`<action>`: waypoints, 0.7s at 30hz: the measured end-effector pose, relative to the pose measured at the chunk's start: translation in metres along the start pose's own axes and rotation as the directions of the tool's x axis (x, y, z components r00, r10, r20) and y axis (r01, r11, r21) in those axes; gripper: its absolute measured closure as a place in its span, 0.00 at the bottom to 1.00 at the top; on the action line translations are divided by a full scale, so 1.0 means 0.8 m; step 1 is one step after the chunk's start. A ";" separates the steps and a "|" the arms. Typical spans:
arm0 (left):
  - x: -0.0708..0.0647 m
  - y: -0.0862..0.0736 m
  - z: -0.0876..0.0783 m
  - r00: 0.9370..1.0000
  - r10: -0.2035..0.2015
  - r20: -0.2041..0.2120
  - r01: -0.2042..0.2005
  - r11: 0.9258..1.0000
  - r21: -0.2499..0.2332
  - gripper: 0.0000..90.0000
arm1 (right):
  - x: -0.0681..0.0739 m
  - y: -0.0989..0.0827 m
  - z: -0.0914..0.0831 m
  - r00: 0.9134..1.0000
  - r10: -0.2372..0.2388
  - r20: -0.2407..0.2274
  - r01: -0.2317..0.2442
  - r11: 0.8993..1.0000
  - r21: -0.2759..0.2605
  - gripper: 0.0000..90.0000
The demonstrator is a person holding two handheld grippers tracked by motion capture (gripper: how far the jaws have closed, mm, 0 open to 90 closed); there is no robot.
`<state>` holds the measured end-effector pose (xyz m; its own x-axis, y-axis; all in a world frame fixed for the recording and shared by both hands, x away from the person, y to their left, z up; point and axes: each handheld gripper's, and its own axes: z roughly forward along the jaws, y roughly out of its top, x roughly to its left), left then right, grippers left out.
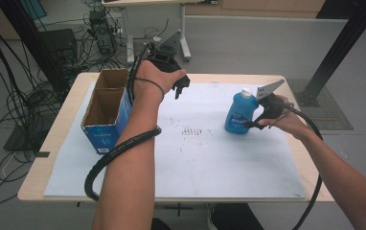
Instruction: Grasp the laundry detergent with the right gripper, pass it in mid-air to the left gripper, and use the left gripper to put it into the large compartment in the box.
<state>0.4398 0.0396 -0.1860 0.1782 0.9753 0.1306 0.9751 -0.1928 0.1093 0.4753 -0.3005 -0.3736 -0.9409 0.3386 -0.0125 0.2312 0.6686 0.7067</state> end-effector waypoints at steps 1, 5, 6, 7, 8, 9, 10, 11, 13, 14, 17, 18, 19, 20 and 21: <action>0.000 0.000 0.000 1.000 0.001 0.001 -0.001 1.000 0.003 0.06 | 0.000 0.000 0.001 1.000 0.001 0.000 -0.001 1.000 -0.005 0.04; 0.001 0.000 0.001 1.000 -0.001 0.001 0.001 1.000 0.003 0.06 | 0.000 -0.002 0.004 1.000 0.002 0.002 -0.002 1.000 -0.021 0.04; 0.001 0.000 0.002 1.000 -0.003 0.001 0.003 1.000 0.003 0.06 | 0.000 -0.002 0.004 1.000 0.003 0.004 -0.003 1.000 -0.025 0.04; 0.001 0.000 0.002 1.000 -0.005 0.001 0.005 1.000 0.002 0.06 | 0.000 -0.003 0.004 1.000 0.008 0.005 -0.008 1.000 -0.027 0.04; 0.001 0.000 0.002 1.000 -0.004 0.001 0.004 1.000 0.003 0.06 | -0.001 -0.003 0.004 1.000 0.009 0.007 -0.009 1.000 -0.028 0.04; 0.001 0.000 0.002 1.000 -0.004 0.001 0.004 1.000 0.003 0.06 | -0.001 -0.002 0.005 1.000 0.006 0.008 -0.006 1.000 -0.028 0.04; 0.001 0.000 0.002 1.000 -0.004 0.004 0.004 1.000 0.003 0.06 | -0.001 -0.002 0.005 1.000 0.009 0.007 -0.009 1.000 -0.030 0.04; 0.001 0.001 0.003 1.000 -0.006 0.002 0.006 1.000 0.003 0.06 | -0.001 -0.002 0.005 1.000 0.010 0.007 -0.009 0.999 -0.034 0.04; 0.000 0.001 0.003 1.000 -0.004 0.003 0.004 1.000 0.002 0.06 | -0.001 -0.001 0.006 1.000 0.012 0.010 -0.011 0.999 -0.038 0.04; 0.000 0.001 0.003 1.000 -0.002 0.003 0.002 1.000 0.004 0.06 | -0.002 -0.001 0.006 1.000 0.016 0.009 -0.016 0.999 -0.041 0.04; 0.000 0.001 0.002 1.000 -0.002 0.003 0.002 1.000 0.003 0.06 | -0.002 -0.001 0.007 1.000 0.019 0.013 -0.019 0.999 -0.042 0.03; 0.000 0.001 0.002 1.000 -0.001 0.000 0.001 1.000 0.004 0.06 | -0.002 -0.001 0.008 1.000 0.021 0.014 -0.020 0.999 -0.041 0.03; 0.000 0.001 0.003 1.000 -0.003 0.001 0.003 1.000 0.005 0.06 | -0.002 -0.001 0.009 1.000 0.021 0.010 -0.021 0.999 -0.042 0.03; 0.000 0.001 0.003 1.000 -0.003 0.001 0.003 1.000 0.005 0.06 | -0.002 -0.001 0.009 1.000 0.021 0.010 -0.021 0.999 -0.042 0.03; 0.000 0.002 0.003 1.000 -0.002 0.001 0.002 1.000 0.007 0.06 | -0.002 -0.001 0.009 1.000 0.019 0.010 -0.019 0.999 -0.043 0.03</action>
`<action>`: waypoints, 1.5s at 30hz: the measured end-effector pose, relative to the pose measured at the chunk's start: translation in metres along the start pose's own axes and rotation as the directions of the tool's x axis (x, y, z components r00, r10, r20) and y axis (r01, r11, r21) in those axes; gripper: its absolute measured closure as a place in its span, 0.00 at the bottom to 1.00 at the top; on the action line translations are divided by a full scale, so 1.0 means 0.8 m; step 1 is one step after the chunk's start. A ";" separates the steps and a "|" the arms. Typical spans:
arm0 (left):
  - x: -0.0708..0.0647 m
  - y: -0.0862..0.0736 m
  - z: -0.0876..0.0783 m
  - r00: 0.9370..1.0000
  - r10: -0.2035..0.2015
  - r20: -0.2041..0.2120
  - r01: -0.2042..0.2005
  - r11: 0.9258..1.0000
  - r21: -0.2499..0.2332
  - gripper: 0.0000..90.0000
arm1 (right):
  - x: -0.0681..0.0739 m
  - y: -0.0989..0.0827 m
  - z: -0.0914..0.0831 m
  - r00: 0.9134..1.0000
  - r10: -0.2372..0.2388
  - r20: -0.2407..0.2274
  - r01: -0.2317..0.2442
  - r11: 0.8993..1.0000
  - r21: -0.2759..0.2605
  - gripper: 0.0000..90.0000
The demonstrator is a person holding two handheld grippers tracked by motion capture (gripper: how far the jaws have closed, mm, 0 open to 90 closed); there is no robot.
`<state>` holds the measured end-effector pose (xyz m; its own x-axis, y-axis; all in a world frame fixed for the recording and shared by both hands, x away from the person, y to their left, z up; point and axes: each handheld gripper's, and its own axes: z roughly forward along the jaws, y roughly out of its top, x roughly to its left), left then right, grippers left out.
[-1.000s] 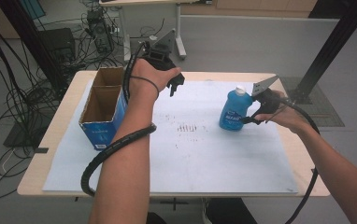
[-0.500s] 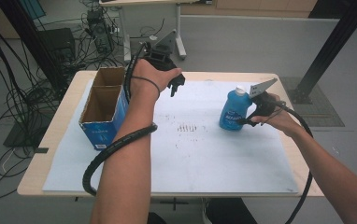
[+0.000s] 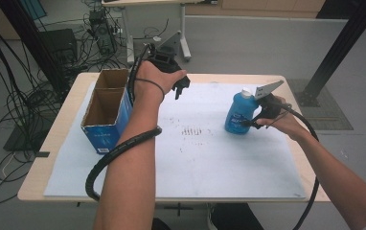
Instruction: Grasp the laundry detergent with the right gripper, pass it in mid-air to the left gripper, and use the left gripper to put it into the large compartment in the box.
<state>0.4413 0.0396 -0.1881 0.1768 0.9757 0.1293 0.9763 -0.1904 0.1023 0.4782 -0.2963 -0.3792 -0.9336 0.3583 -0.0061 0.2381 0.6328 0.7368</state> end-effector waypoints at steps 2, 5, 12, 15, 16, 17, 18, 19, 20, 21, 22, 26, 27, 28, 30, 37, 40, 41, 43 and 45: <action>0.001 0.000 0.001 1.000 0.001 0.000 -0.001 1.000 0.000 0.06 | 0.000 0.001 0.001 1.000 0.000 0.004 0.000 1.000 -0.003 0.03; 0.001 0.000 0.001 1.000 -0.002 0.000 0.002 1.000 -0.002 0.06 | 0.000 0.001 0.001 1.000 0.001 0.004 -0.001 1.000 -0.004 0.03; 0.001 0.001 0.002 1.000 0.000 0.000 0.000 1.000 0.001 0.06 | 0.000 0.001 0.000 1.000 -0.002 0.004 0.002 1.000 -0.009 0.03; 0.000 0.001 0.002 1.000 0.003 0.001 -0.003 1.000 -0.001 0.06 | 0.000 0.002 0.000 1.000 0.001 0.005 -0.001 1.000 -0.015 0.03; 0.000 0.001 0.002 1.000 0.003 0.001 -0.003 1.000 -0.001 0.06 | 0.000 0.002 0.000 1.000 0.001 0.005 -0.001 1.000 -0.015 0.03; 0.000 0.001 0.002 1.000 0.005 0.002 -0.005 1.000 0.000 0.06 | 0.000 0.003 0.000 1.000 0.000 0.000 0.000 1.000 -0.018 0.03; -0.001 0.001 0.001 1.000 0.004 0.002 -0.004 1.000 -0.002 0.06 | 0.001 0.003 0.000 1.000 0.000 0.001 0.000 1.000 -0.017 0.03; -0.001 0.001 0.001 1.000 0.004 0.002 -0.004 1.000 -0.002 0.06 | 0.001 0.003 0.000 1.000 -0.001 0.000 0.001 1.000 -0.016 0.03; -0.001 0.001 0.001 1.000 0.006 0.002 -0.006 1.000 -0.001 0.06 | 0.001 0.003 0.000 1.000 -0.001 0.000 0.001 1.000 -0.017 0.03; -0.001 0.001 0.001 1.000 0.005 0.002 -0.005 1.000 -0.001 0.06 | 0.001 0.003 0.001 1.000 -0.002 0.001 0.002 1.000 -0.018 0.03; -0.001 0.001 0.002 1.000 0.003 0.002 -0.003 1.000 -0.002 0.06 | 0.001 0.003 0.001 1.000 0.001 0.000 -0.001 1.000 -0.018 0.03; -0.001 0.001 0.002 1.000 0.002 0.002 -0.002 1.000 -0.003 0.06 | 0.002 0.004 0.001 1.000 -0.002 -0.003 0.002 1.000 -0.026 0.03; -0.001 0.001 0.002 1.000 0.002 0.002 -0.002 1.000 -0.003 0.06 | 0.002 0.004 0.001 1.000 -0.003 -0.004 0.003 1.000 -0.026 0.03; -0.001 0.001 0.002 1.000 0.002 0.004 -0.002 1.000 -0.004 0.06 | 0.002 0.004 0.001 1.000 -0.003 -0.004 0.003 1.000 -0.026 0.03; -0.001 0.001 0.003 1.000 0.000 0.005 0.000 1.000 -0.002 0.06 | 0.002 0.005 0.001 1.000 -0.003 -0.005 0.002 1.000 -0.029 0.03; 0.000 0.001 0.003 1.000 0.005 0.003 -0.005 1.000 -0.002 0.06 | 0.002 0.005 0.002 1.000 0.001 -0.006 -0.001 0.999 -0.037 0.03; 0.000 0.001 0.003 1.000 0.008 0.005 -0.008 1.000 -0.004 0.06 | 0.002 0.005 0.002 1.000 -0.001 -0.006 0.001 0.999 -0.035 0.03; 0.000 0.001 0.003 1.000 0.005 0.004 -0.005 1.000 -0.004 0.06 | 0.003 0.005 0.001 1.000 0.003 -0.006 -0.003 0.999 -0.035 0.03; 0.001 0.001 0.003 1.000 0.005 0.004 -0.005 1.000 -0.004 0.06 | 0.003 0.004 0.002 1.000 -0.001 -0.005 0.001 0.999 -0.033 0.03; 0.001 0.001 0.003 1.000 0.004 0.005 -0.004 1.000 -0.004 0.06 | 0.003 0.004 0.001 1.000 0.001 -0.008 -0.002 0.999 -0.034 0.03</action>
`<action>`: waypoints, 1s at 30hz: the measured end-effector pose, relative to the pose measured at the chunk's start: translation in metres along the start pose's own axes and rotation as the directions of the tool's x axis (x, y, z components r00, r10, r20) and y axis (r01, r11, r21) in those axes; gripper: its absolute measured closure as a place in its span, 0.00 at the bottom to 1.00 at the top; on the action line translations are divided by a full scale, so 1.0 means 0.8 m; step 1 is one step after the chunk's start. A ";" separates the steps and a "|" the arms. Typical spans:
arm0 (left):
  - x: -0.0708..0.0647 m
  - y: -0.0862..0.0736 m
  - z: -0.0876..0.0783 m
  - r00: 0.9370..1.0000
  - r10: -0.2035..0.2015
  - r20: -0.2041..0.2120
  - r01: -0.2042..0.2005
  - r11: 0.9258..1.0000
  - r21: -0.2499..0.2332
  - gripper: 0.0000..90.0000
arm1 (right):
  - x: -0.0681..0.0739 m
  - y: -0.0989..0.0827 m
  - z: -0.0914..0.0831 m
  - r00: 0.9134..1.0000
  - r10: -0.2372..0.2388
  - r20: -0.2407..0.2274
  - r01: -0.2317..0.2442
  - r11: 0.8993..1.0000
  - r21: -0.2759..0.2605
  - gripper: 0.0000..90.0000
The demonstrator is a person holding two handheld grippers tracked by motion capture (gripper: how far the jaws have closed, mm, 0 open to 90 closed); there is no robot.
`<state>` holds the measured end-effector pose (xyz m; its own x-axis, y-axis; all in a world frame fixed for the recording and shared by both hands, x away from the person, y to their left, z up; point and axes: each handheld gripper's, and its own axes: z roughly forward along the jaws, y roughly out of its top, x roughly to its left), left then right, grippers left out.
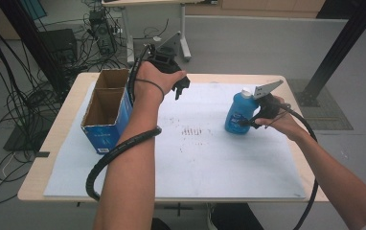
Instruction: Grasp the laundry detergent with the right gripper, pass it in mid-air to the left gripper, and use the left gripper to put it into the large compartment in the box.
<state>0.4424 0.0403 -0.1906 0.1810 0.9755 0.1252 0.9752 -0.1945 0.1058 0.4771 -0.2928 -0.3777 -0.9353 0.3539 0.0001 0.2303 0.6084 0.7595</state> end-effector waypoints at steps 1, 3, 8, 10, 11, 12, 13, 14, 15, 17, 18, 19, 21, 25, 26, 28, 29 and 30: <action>0.000 0.000 0.000 1.000 0.000 0.000 0.000 1.000 0.000 0.06 | 0.000 0.000 0.000 1.000 0.000 0.000 0.000 1.000 0.000 0.03; 0.000 0.000 0.000 1.000 0.000 -0.001 0.000 1.000 0.000 0.06 | 0.000 0.000 0.000 1.000 -0.005 -0.001 0.005 1.000 -0.001 0.03; 0.000 0.000 0.000 1.000 0.002 0.000 -0.002 1.000 -0.001 0.06 | 0.001 -0.001 0.000 1.000 -0.001 -0.002 0.001 1.000 0.000 0.03; -0.001 0.001 -0.001 1.000 0.000 0.002 0.000 1.000 -0.002 0.06 | 0.001 -0.001 0.000 1.000 0.001 -0.002 -0.001 1.000 0.000 0.03; -0.001 0.001 -0.001 1.000 0.002 0.002 -0.001 1.000 -0.003 0.06 | 0.001 -0.001 -0.001 1.000 0.001 -0.002 -0.001 1.000 0.000 0.03; -0.001 0.001 -0.001 1.000 0.002 0.003 -0.002 1.000 -0.002 0.06 | 0.001 -0.001 -0.002 1.000 0.004 0.000 -0.004 1.000 -0.005 0.03; -0.001 0.001 -0.001 1.000 0.002 0.003 -0.002 1.000 -0.002 0.06 | 0.001 -0.001 -0.002 1.000 0.004 0.000 -0.004 1.000 -0.007 0.03; -0.002 0.001 -0.001 1.000 0.004 0.004 -0.004 1.000 -0.002 0.06 | 0.001 -0.002 -0.002 1.000 0.010 -0.002 -0.010 1.000 -0.011 0.03; -0.002 0.001 -0.001 1.000 0.003 0.004 -0.003 1.000 -0.002 0.06 | 0.001 -0.002 -0.003 1.000 0.015 -0.002 -0.015 1.000 -0.013 0.03; -0.002 0.001 -0.001 1.000 0.004 0.002 -0.004 1.000 -0.001 0.06 | 0.001 -0.002 -0.002 1.000 0.015 -0.002 -0.015 1.000 -0.014 0.03; -0.002 0.001 -0.001 1.000 0.003 0.003 -0.003 1.000 -0.001 0.06 | 0.001 -0.003 -0.002 1.000 0.016 -0.002 -0.016 1.000 -0.011 0.03; -0.002 0.001 -0.001 1.000 0.003 0.002 -0.003 1.000 -0.001 0.06 | 0.001 -0.003 -0.002 1.000 0.015 -0.003 -0.015 1.000 -0.013 0.03; -0.002 0.001 -0.001 1.000 0.000 0.002 0.000 1.000 -0.005 0.06 | 0.000 -0.003 -0.003 1.000 0.016 0.000 -0.016 1.000 -0.015 0.03; -0.003 0.002 -0.002 1.000 0.001 0.000 -0.001 1.000 -0.003 0.06 | 0.000 -0.002 -0.004 1.000 0.015 0.002 -0.015 1.000 -0.021 0.03; -0.003 0.002 -0.002 1.000 0.005 0.000 -0.005 1.000 -0.004 0.06 | 0.000 -0.002 -0.004 1.000 0.015 0.004 -0.015 1.000 -0.021 0.03; -0.003 0.002 -0.002 1.000 0.003 -0.001 -0.003 1.000 -0.007 0.06 | 0.001 -0.003 -0.004 1.000 0.014 0.003 -0.014 1.000 -0.023 0.03; -0.003 0.002 -0.002 1.000 0.003 -0.001 -0.003 1.000 -0.007 0.06 | 0.001 -0.003 -0.004 1.000 0.014 0.003 -0.014 1.000 -0.023 0.03; -0.003 0.002 -0.003 1.000 0.006 0.000 -0.006 1.000 -0.004 0.06 | 0.001 -0.003 -0.005 1.000 0.016 0.003 -0.016 1.000 -0.023 0.03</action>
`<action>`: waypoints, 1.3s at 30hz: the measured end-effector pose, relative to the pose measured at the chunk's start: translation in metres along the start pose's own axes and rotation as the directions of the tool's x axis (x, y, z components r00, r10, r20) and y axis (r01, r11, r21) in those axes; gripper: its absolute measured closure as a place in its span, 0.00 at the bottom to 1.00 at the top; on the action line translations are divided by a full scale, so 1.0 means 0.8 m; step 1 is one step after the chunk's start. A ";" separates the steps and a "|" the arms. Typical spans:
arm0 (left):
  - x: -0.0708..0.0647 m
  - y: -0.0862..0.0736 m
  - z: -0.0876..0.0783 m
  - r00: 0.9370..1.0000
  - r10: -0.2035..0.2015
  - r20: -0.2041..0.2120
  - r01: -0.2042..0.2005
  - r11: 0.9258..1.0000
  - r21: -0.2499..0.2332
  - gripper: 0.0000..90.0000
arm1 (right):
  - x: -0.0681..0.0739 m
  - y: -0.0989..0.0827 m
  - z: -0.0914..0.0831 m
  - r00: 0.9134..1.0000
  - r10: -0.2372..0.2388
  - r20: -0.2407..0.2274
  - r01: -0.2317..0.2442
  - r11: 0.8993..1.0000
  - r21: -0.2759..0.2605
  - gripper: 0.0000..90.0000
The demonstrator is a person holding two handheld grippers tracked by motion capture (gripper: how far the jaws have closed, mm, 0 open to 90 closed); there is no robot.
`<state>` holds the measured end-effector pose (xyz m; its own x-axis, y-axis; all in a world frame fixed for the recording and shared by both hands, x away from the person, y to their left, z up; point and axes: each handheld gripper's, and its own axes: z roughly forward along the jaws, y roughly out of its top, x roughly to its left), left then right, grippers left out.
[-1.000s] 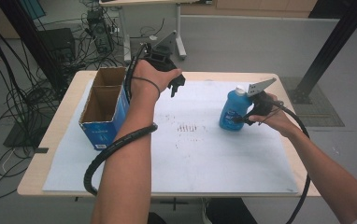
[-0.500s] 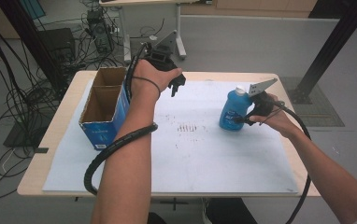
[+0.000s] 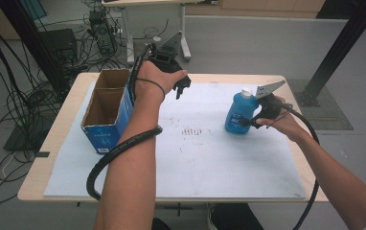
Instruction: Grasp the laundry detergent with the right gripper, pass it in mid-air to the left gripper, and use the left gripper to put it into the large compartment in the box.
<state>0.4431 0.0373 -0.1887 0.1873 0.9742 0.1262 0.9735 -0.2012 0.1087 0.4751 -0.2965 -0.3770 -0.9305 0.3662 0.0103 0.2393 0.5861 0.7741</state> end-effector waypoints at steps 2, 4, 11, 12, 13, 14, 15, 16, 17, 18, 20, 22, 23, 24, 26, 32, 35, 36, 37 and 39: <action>-0.001 0.000 0.000 1.000 -0.002 0.001 0.002 1.000 -0.002 0.06 | 0.000 0.000 -0.001 1.000 0.001 0.002 -0.001 1.000 -0.004 0.03; 0.000 -0.001 0.000 1.000 0.000 0.003 0.000 1.000 -0.002 0.06 | 0.000 0.000 -0.001 1.000 0.001 0.003 -0.001 1.000 -0.005 0.03; 0.000 -0.001 0.000 1.000 -0.004 0.000 0.004 1.000 -0.002 0.06 | 0.000 0.001 -0.003 1.000 0.000 0.008 0.000 1.000 -0.008 0.03; 0.000 -0.001 0.000 1.000 -0.002 0.000 0.002 1.000 -0.002 0.06 | 0.000 0.001 -0.004 1.000 0.001 0.007 -0.001 1.000 -0.009 0.03; 0.000 -0.001 0.000 1.000 -0.002 0.000 0.002 1.000 -0.002 0.06 | 0.000 0.001 -0.004 1.000 0.001 0.007 -0.001 1.000 -0.009 0.03; 0.000 0.000 -0.001 1.000 -0.002 0.001 0.002 1.000 -0.002 0.06 | 0.000 0.000 -0.003 1.000 0.004 0.007 -0.004 1.000 -0.007 0.03; 0.000 0.000 -0.001 1.000 -0.002 0.001 0.002 1.000 -0.002 0.06 | 0.000 0.000 -0.003 1.000 0.004 0.007 -0.004 1.000 -0.007 0.03; 0.000 0.000 -0.001 1.000 0.000 0.002 0.000 1.000 -0.004 0.06 | 0.000 0.000 -0.004 1.000 0.001 0.007 -0.001 1.000 -0.009 0.03; -0.001 0.000 -0.001 1.000 0.000 0.002 0.000 1.000 -0.004 0.06 | 0.000 0.000 -0.004 1.000 0.003 0.007 -0.003 1.000 -0.011 0.03; -0.001 0.000 -0.001 1.000 -0.001 0.000 0.001 1.000 -0.006 0.06 | 0.000 0.000 -0.004 1.000 0.004 0.006 -0.004 1.000 -0.012 0.03; -0.001 0.000 -0.002 1.000 0.002 0.002 -0.002 1.000 -0.006 0.06 | 0.000 0.000 -0.004 1.000 0.003 0.006 -0.003 1.000 -0.011 0.03; -0.002 0.000 -0.002 1.000 0.002 0.001 -0.002 1.000 -0.005 0.06 | 0.000 0.000 -0.003 1.000 0.004 0.004 -0.004 1.000 -0.011 0.03; -0.002 0.000 -0.002 1.000 0.003 0.001 -0.003 1.000 -0.006 0.06 | 0.001 -0.001 -0.003 1.000 0.006 0.004 -0.006 1.000 -0.013 0.03; -0.002 0.000 -0.002 1.000 0.003 0.001 -0.003 1.000 -0.004 0.06 | 0.001 -0.001 -0.003 1.000 0.007 0.004 -0.007 1.000 -0.014 0.03; -0.002 0.000 -0.001 1.000 -0.002 -0.001 0.002 1.000 -0.006 0.06 | 0.001 -0.003 -0.003 1.000 -0.005 -0.008 0.004 0.999 -0.044 0.06; -0.001 0.000 -0.001 1.000 -0.001 -0.002 0.001 1.000 0.001 0.06 | 0.002 -0.007 0.001 1.000 0.001 -0.003 -0.001 1.000 -0.026 0.03; -0.002 0.000 -0.002 1.000 0.001 -0.002 -0.001 1.000 -0.002 0.06 | 0.002 -0.005 0.000 1.000 0.000 -0.006 0.000 0.999 -0.041 0.03; -0.001 0.000 -0.002 1.000 0.001 -0.001 -0.001 1.000 -0.004 0.06 | 0.002 -0.004 0.000 1.000 -0.005 -0.009 0.005 0.999 -0.042 0.03; -0.001 0.000 -0.002 1.000 0.001 -0.001 -0.001 1.000 -0.004 0.06 | 0.002 -0.005 0.001 1.000 -0.005 -0.011 0.005 0.999 -0.039 0.03; 0.000 0.000 -0.003 1.000 -0.001 -0.003 0.001 1.000 -0.001 0.06 | 0.003 -0.005 0.003 1.000 -0.001 -0.011 0.001 0.999 -0.035 0.03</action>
<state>0.4429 0.0368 -0.1867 0.1862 0.9740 0.1291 0.9734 -0.2007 0.1102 0.4724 -0.2964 -0.3816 -0.9336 0.3578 0.0165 0.2290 0.5609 0.7956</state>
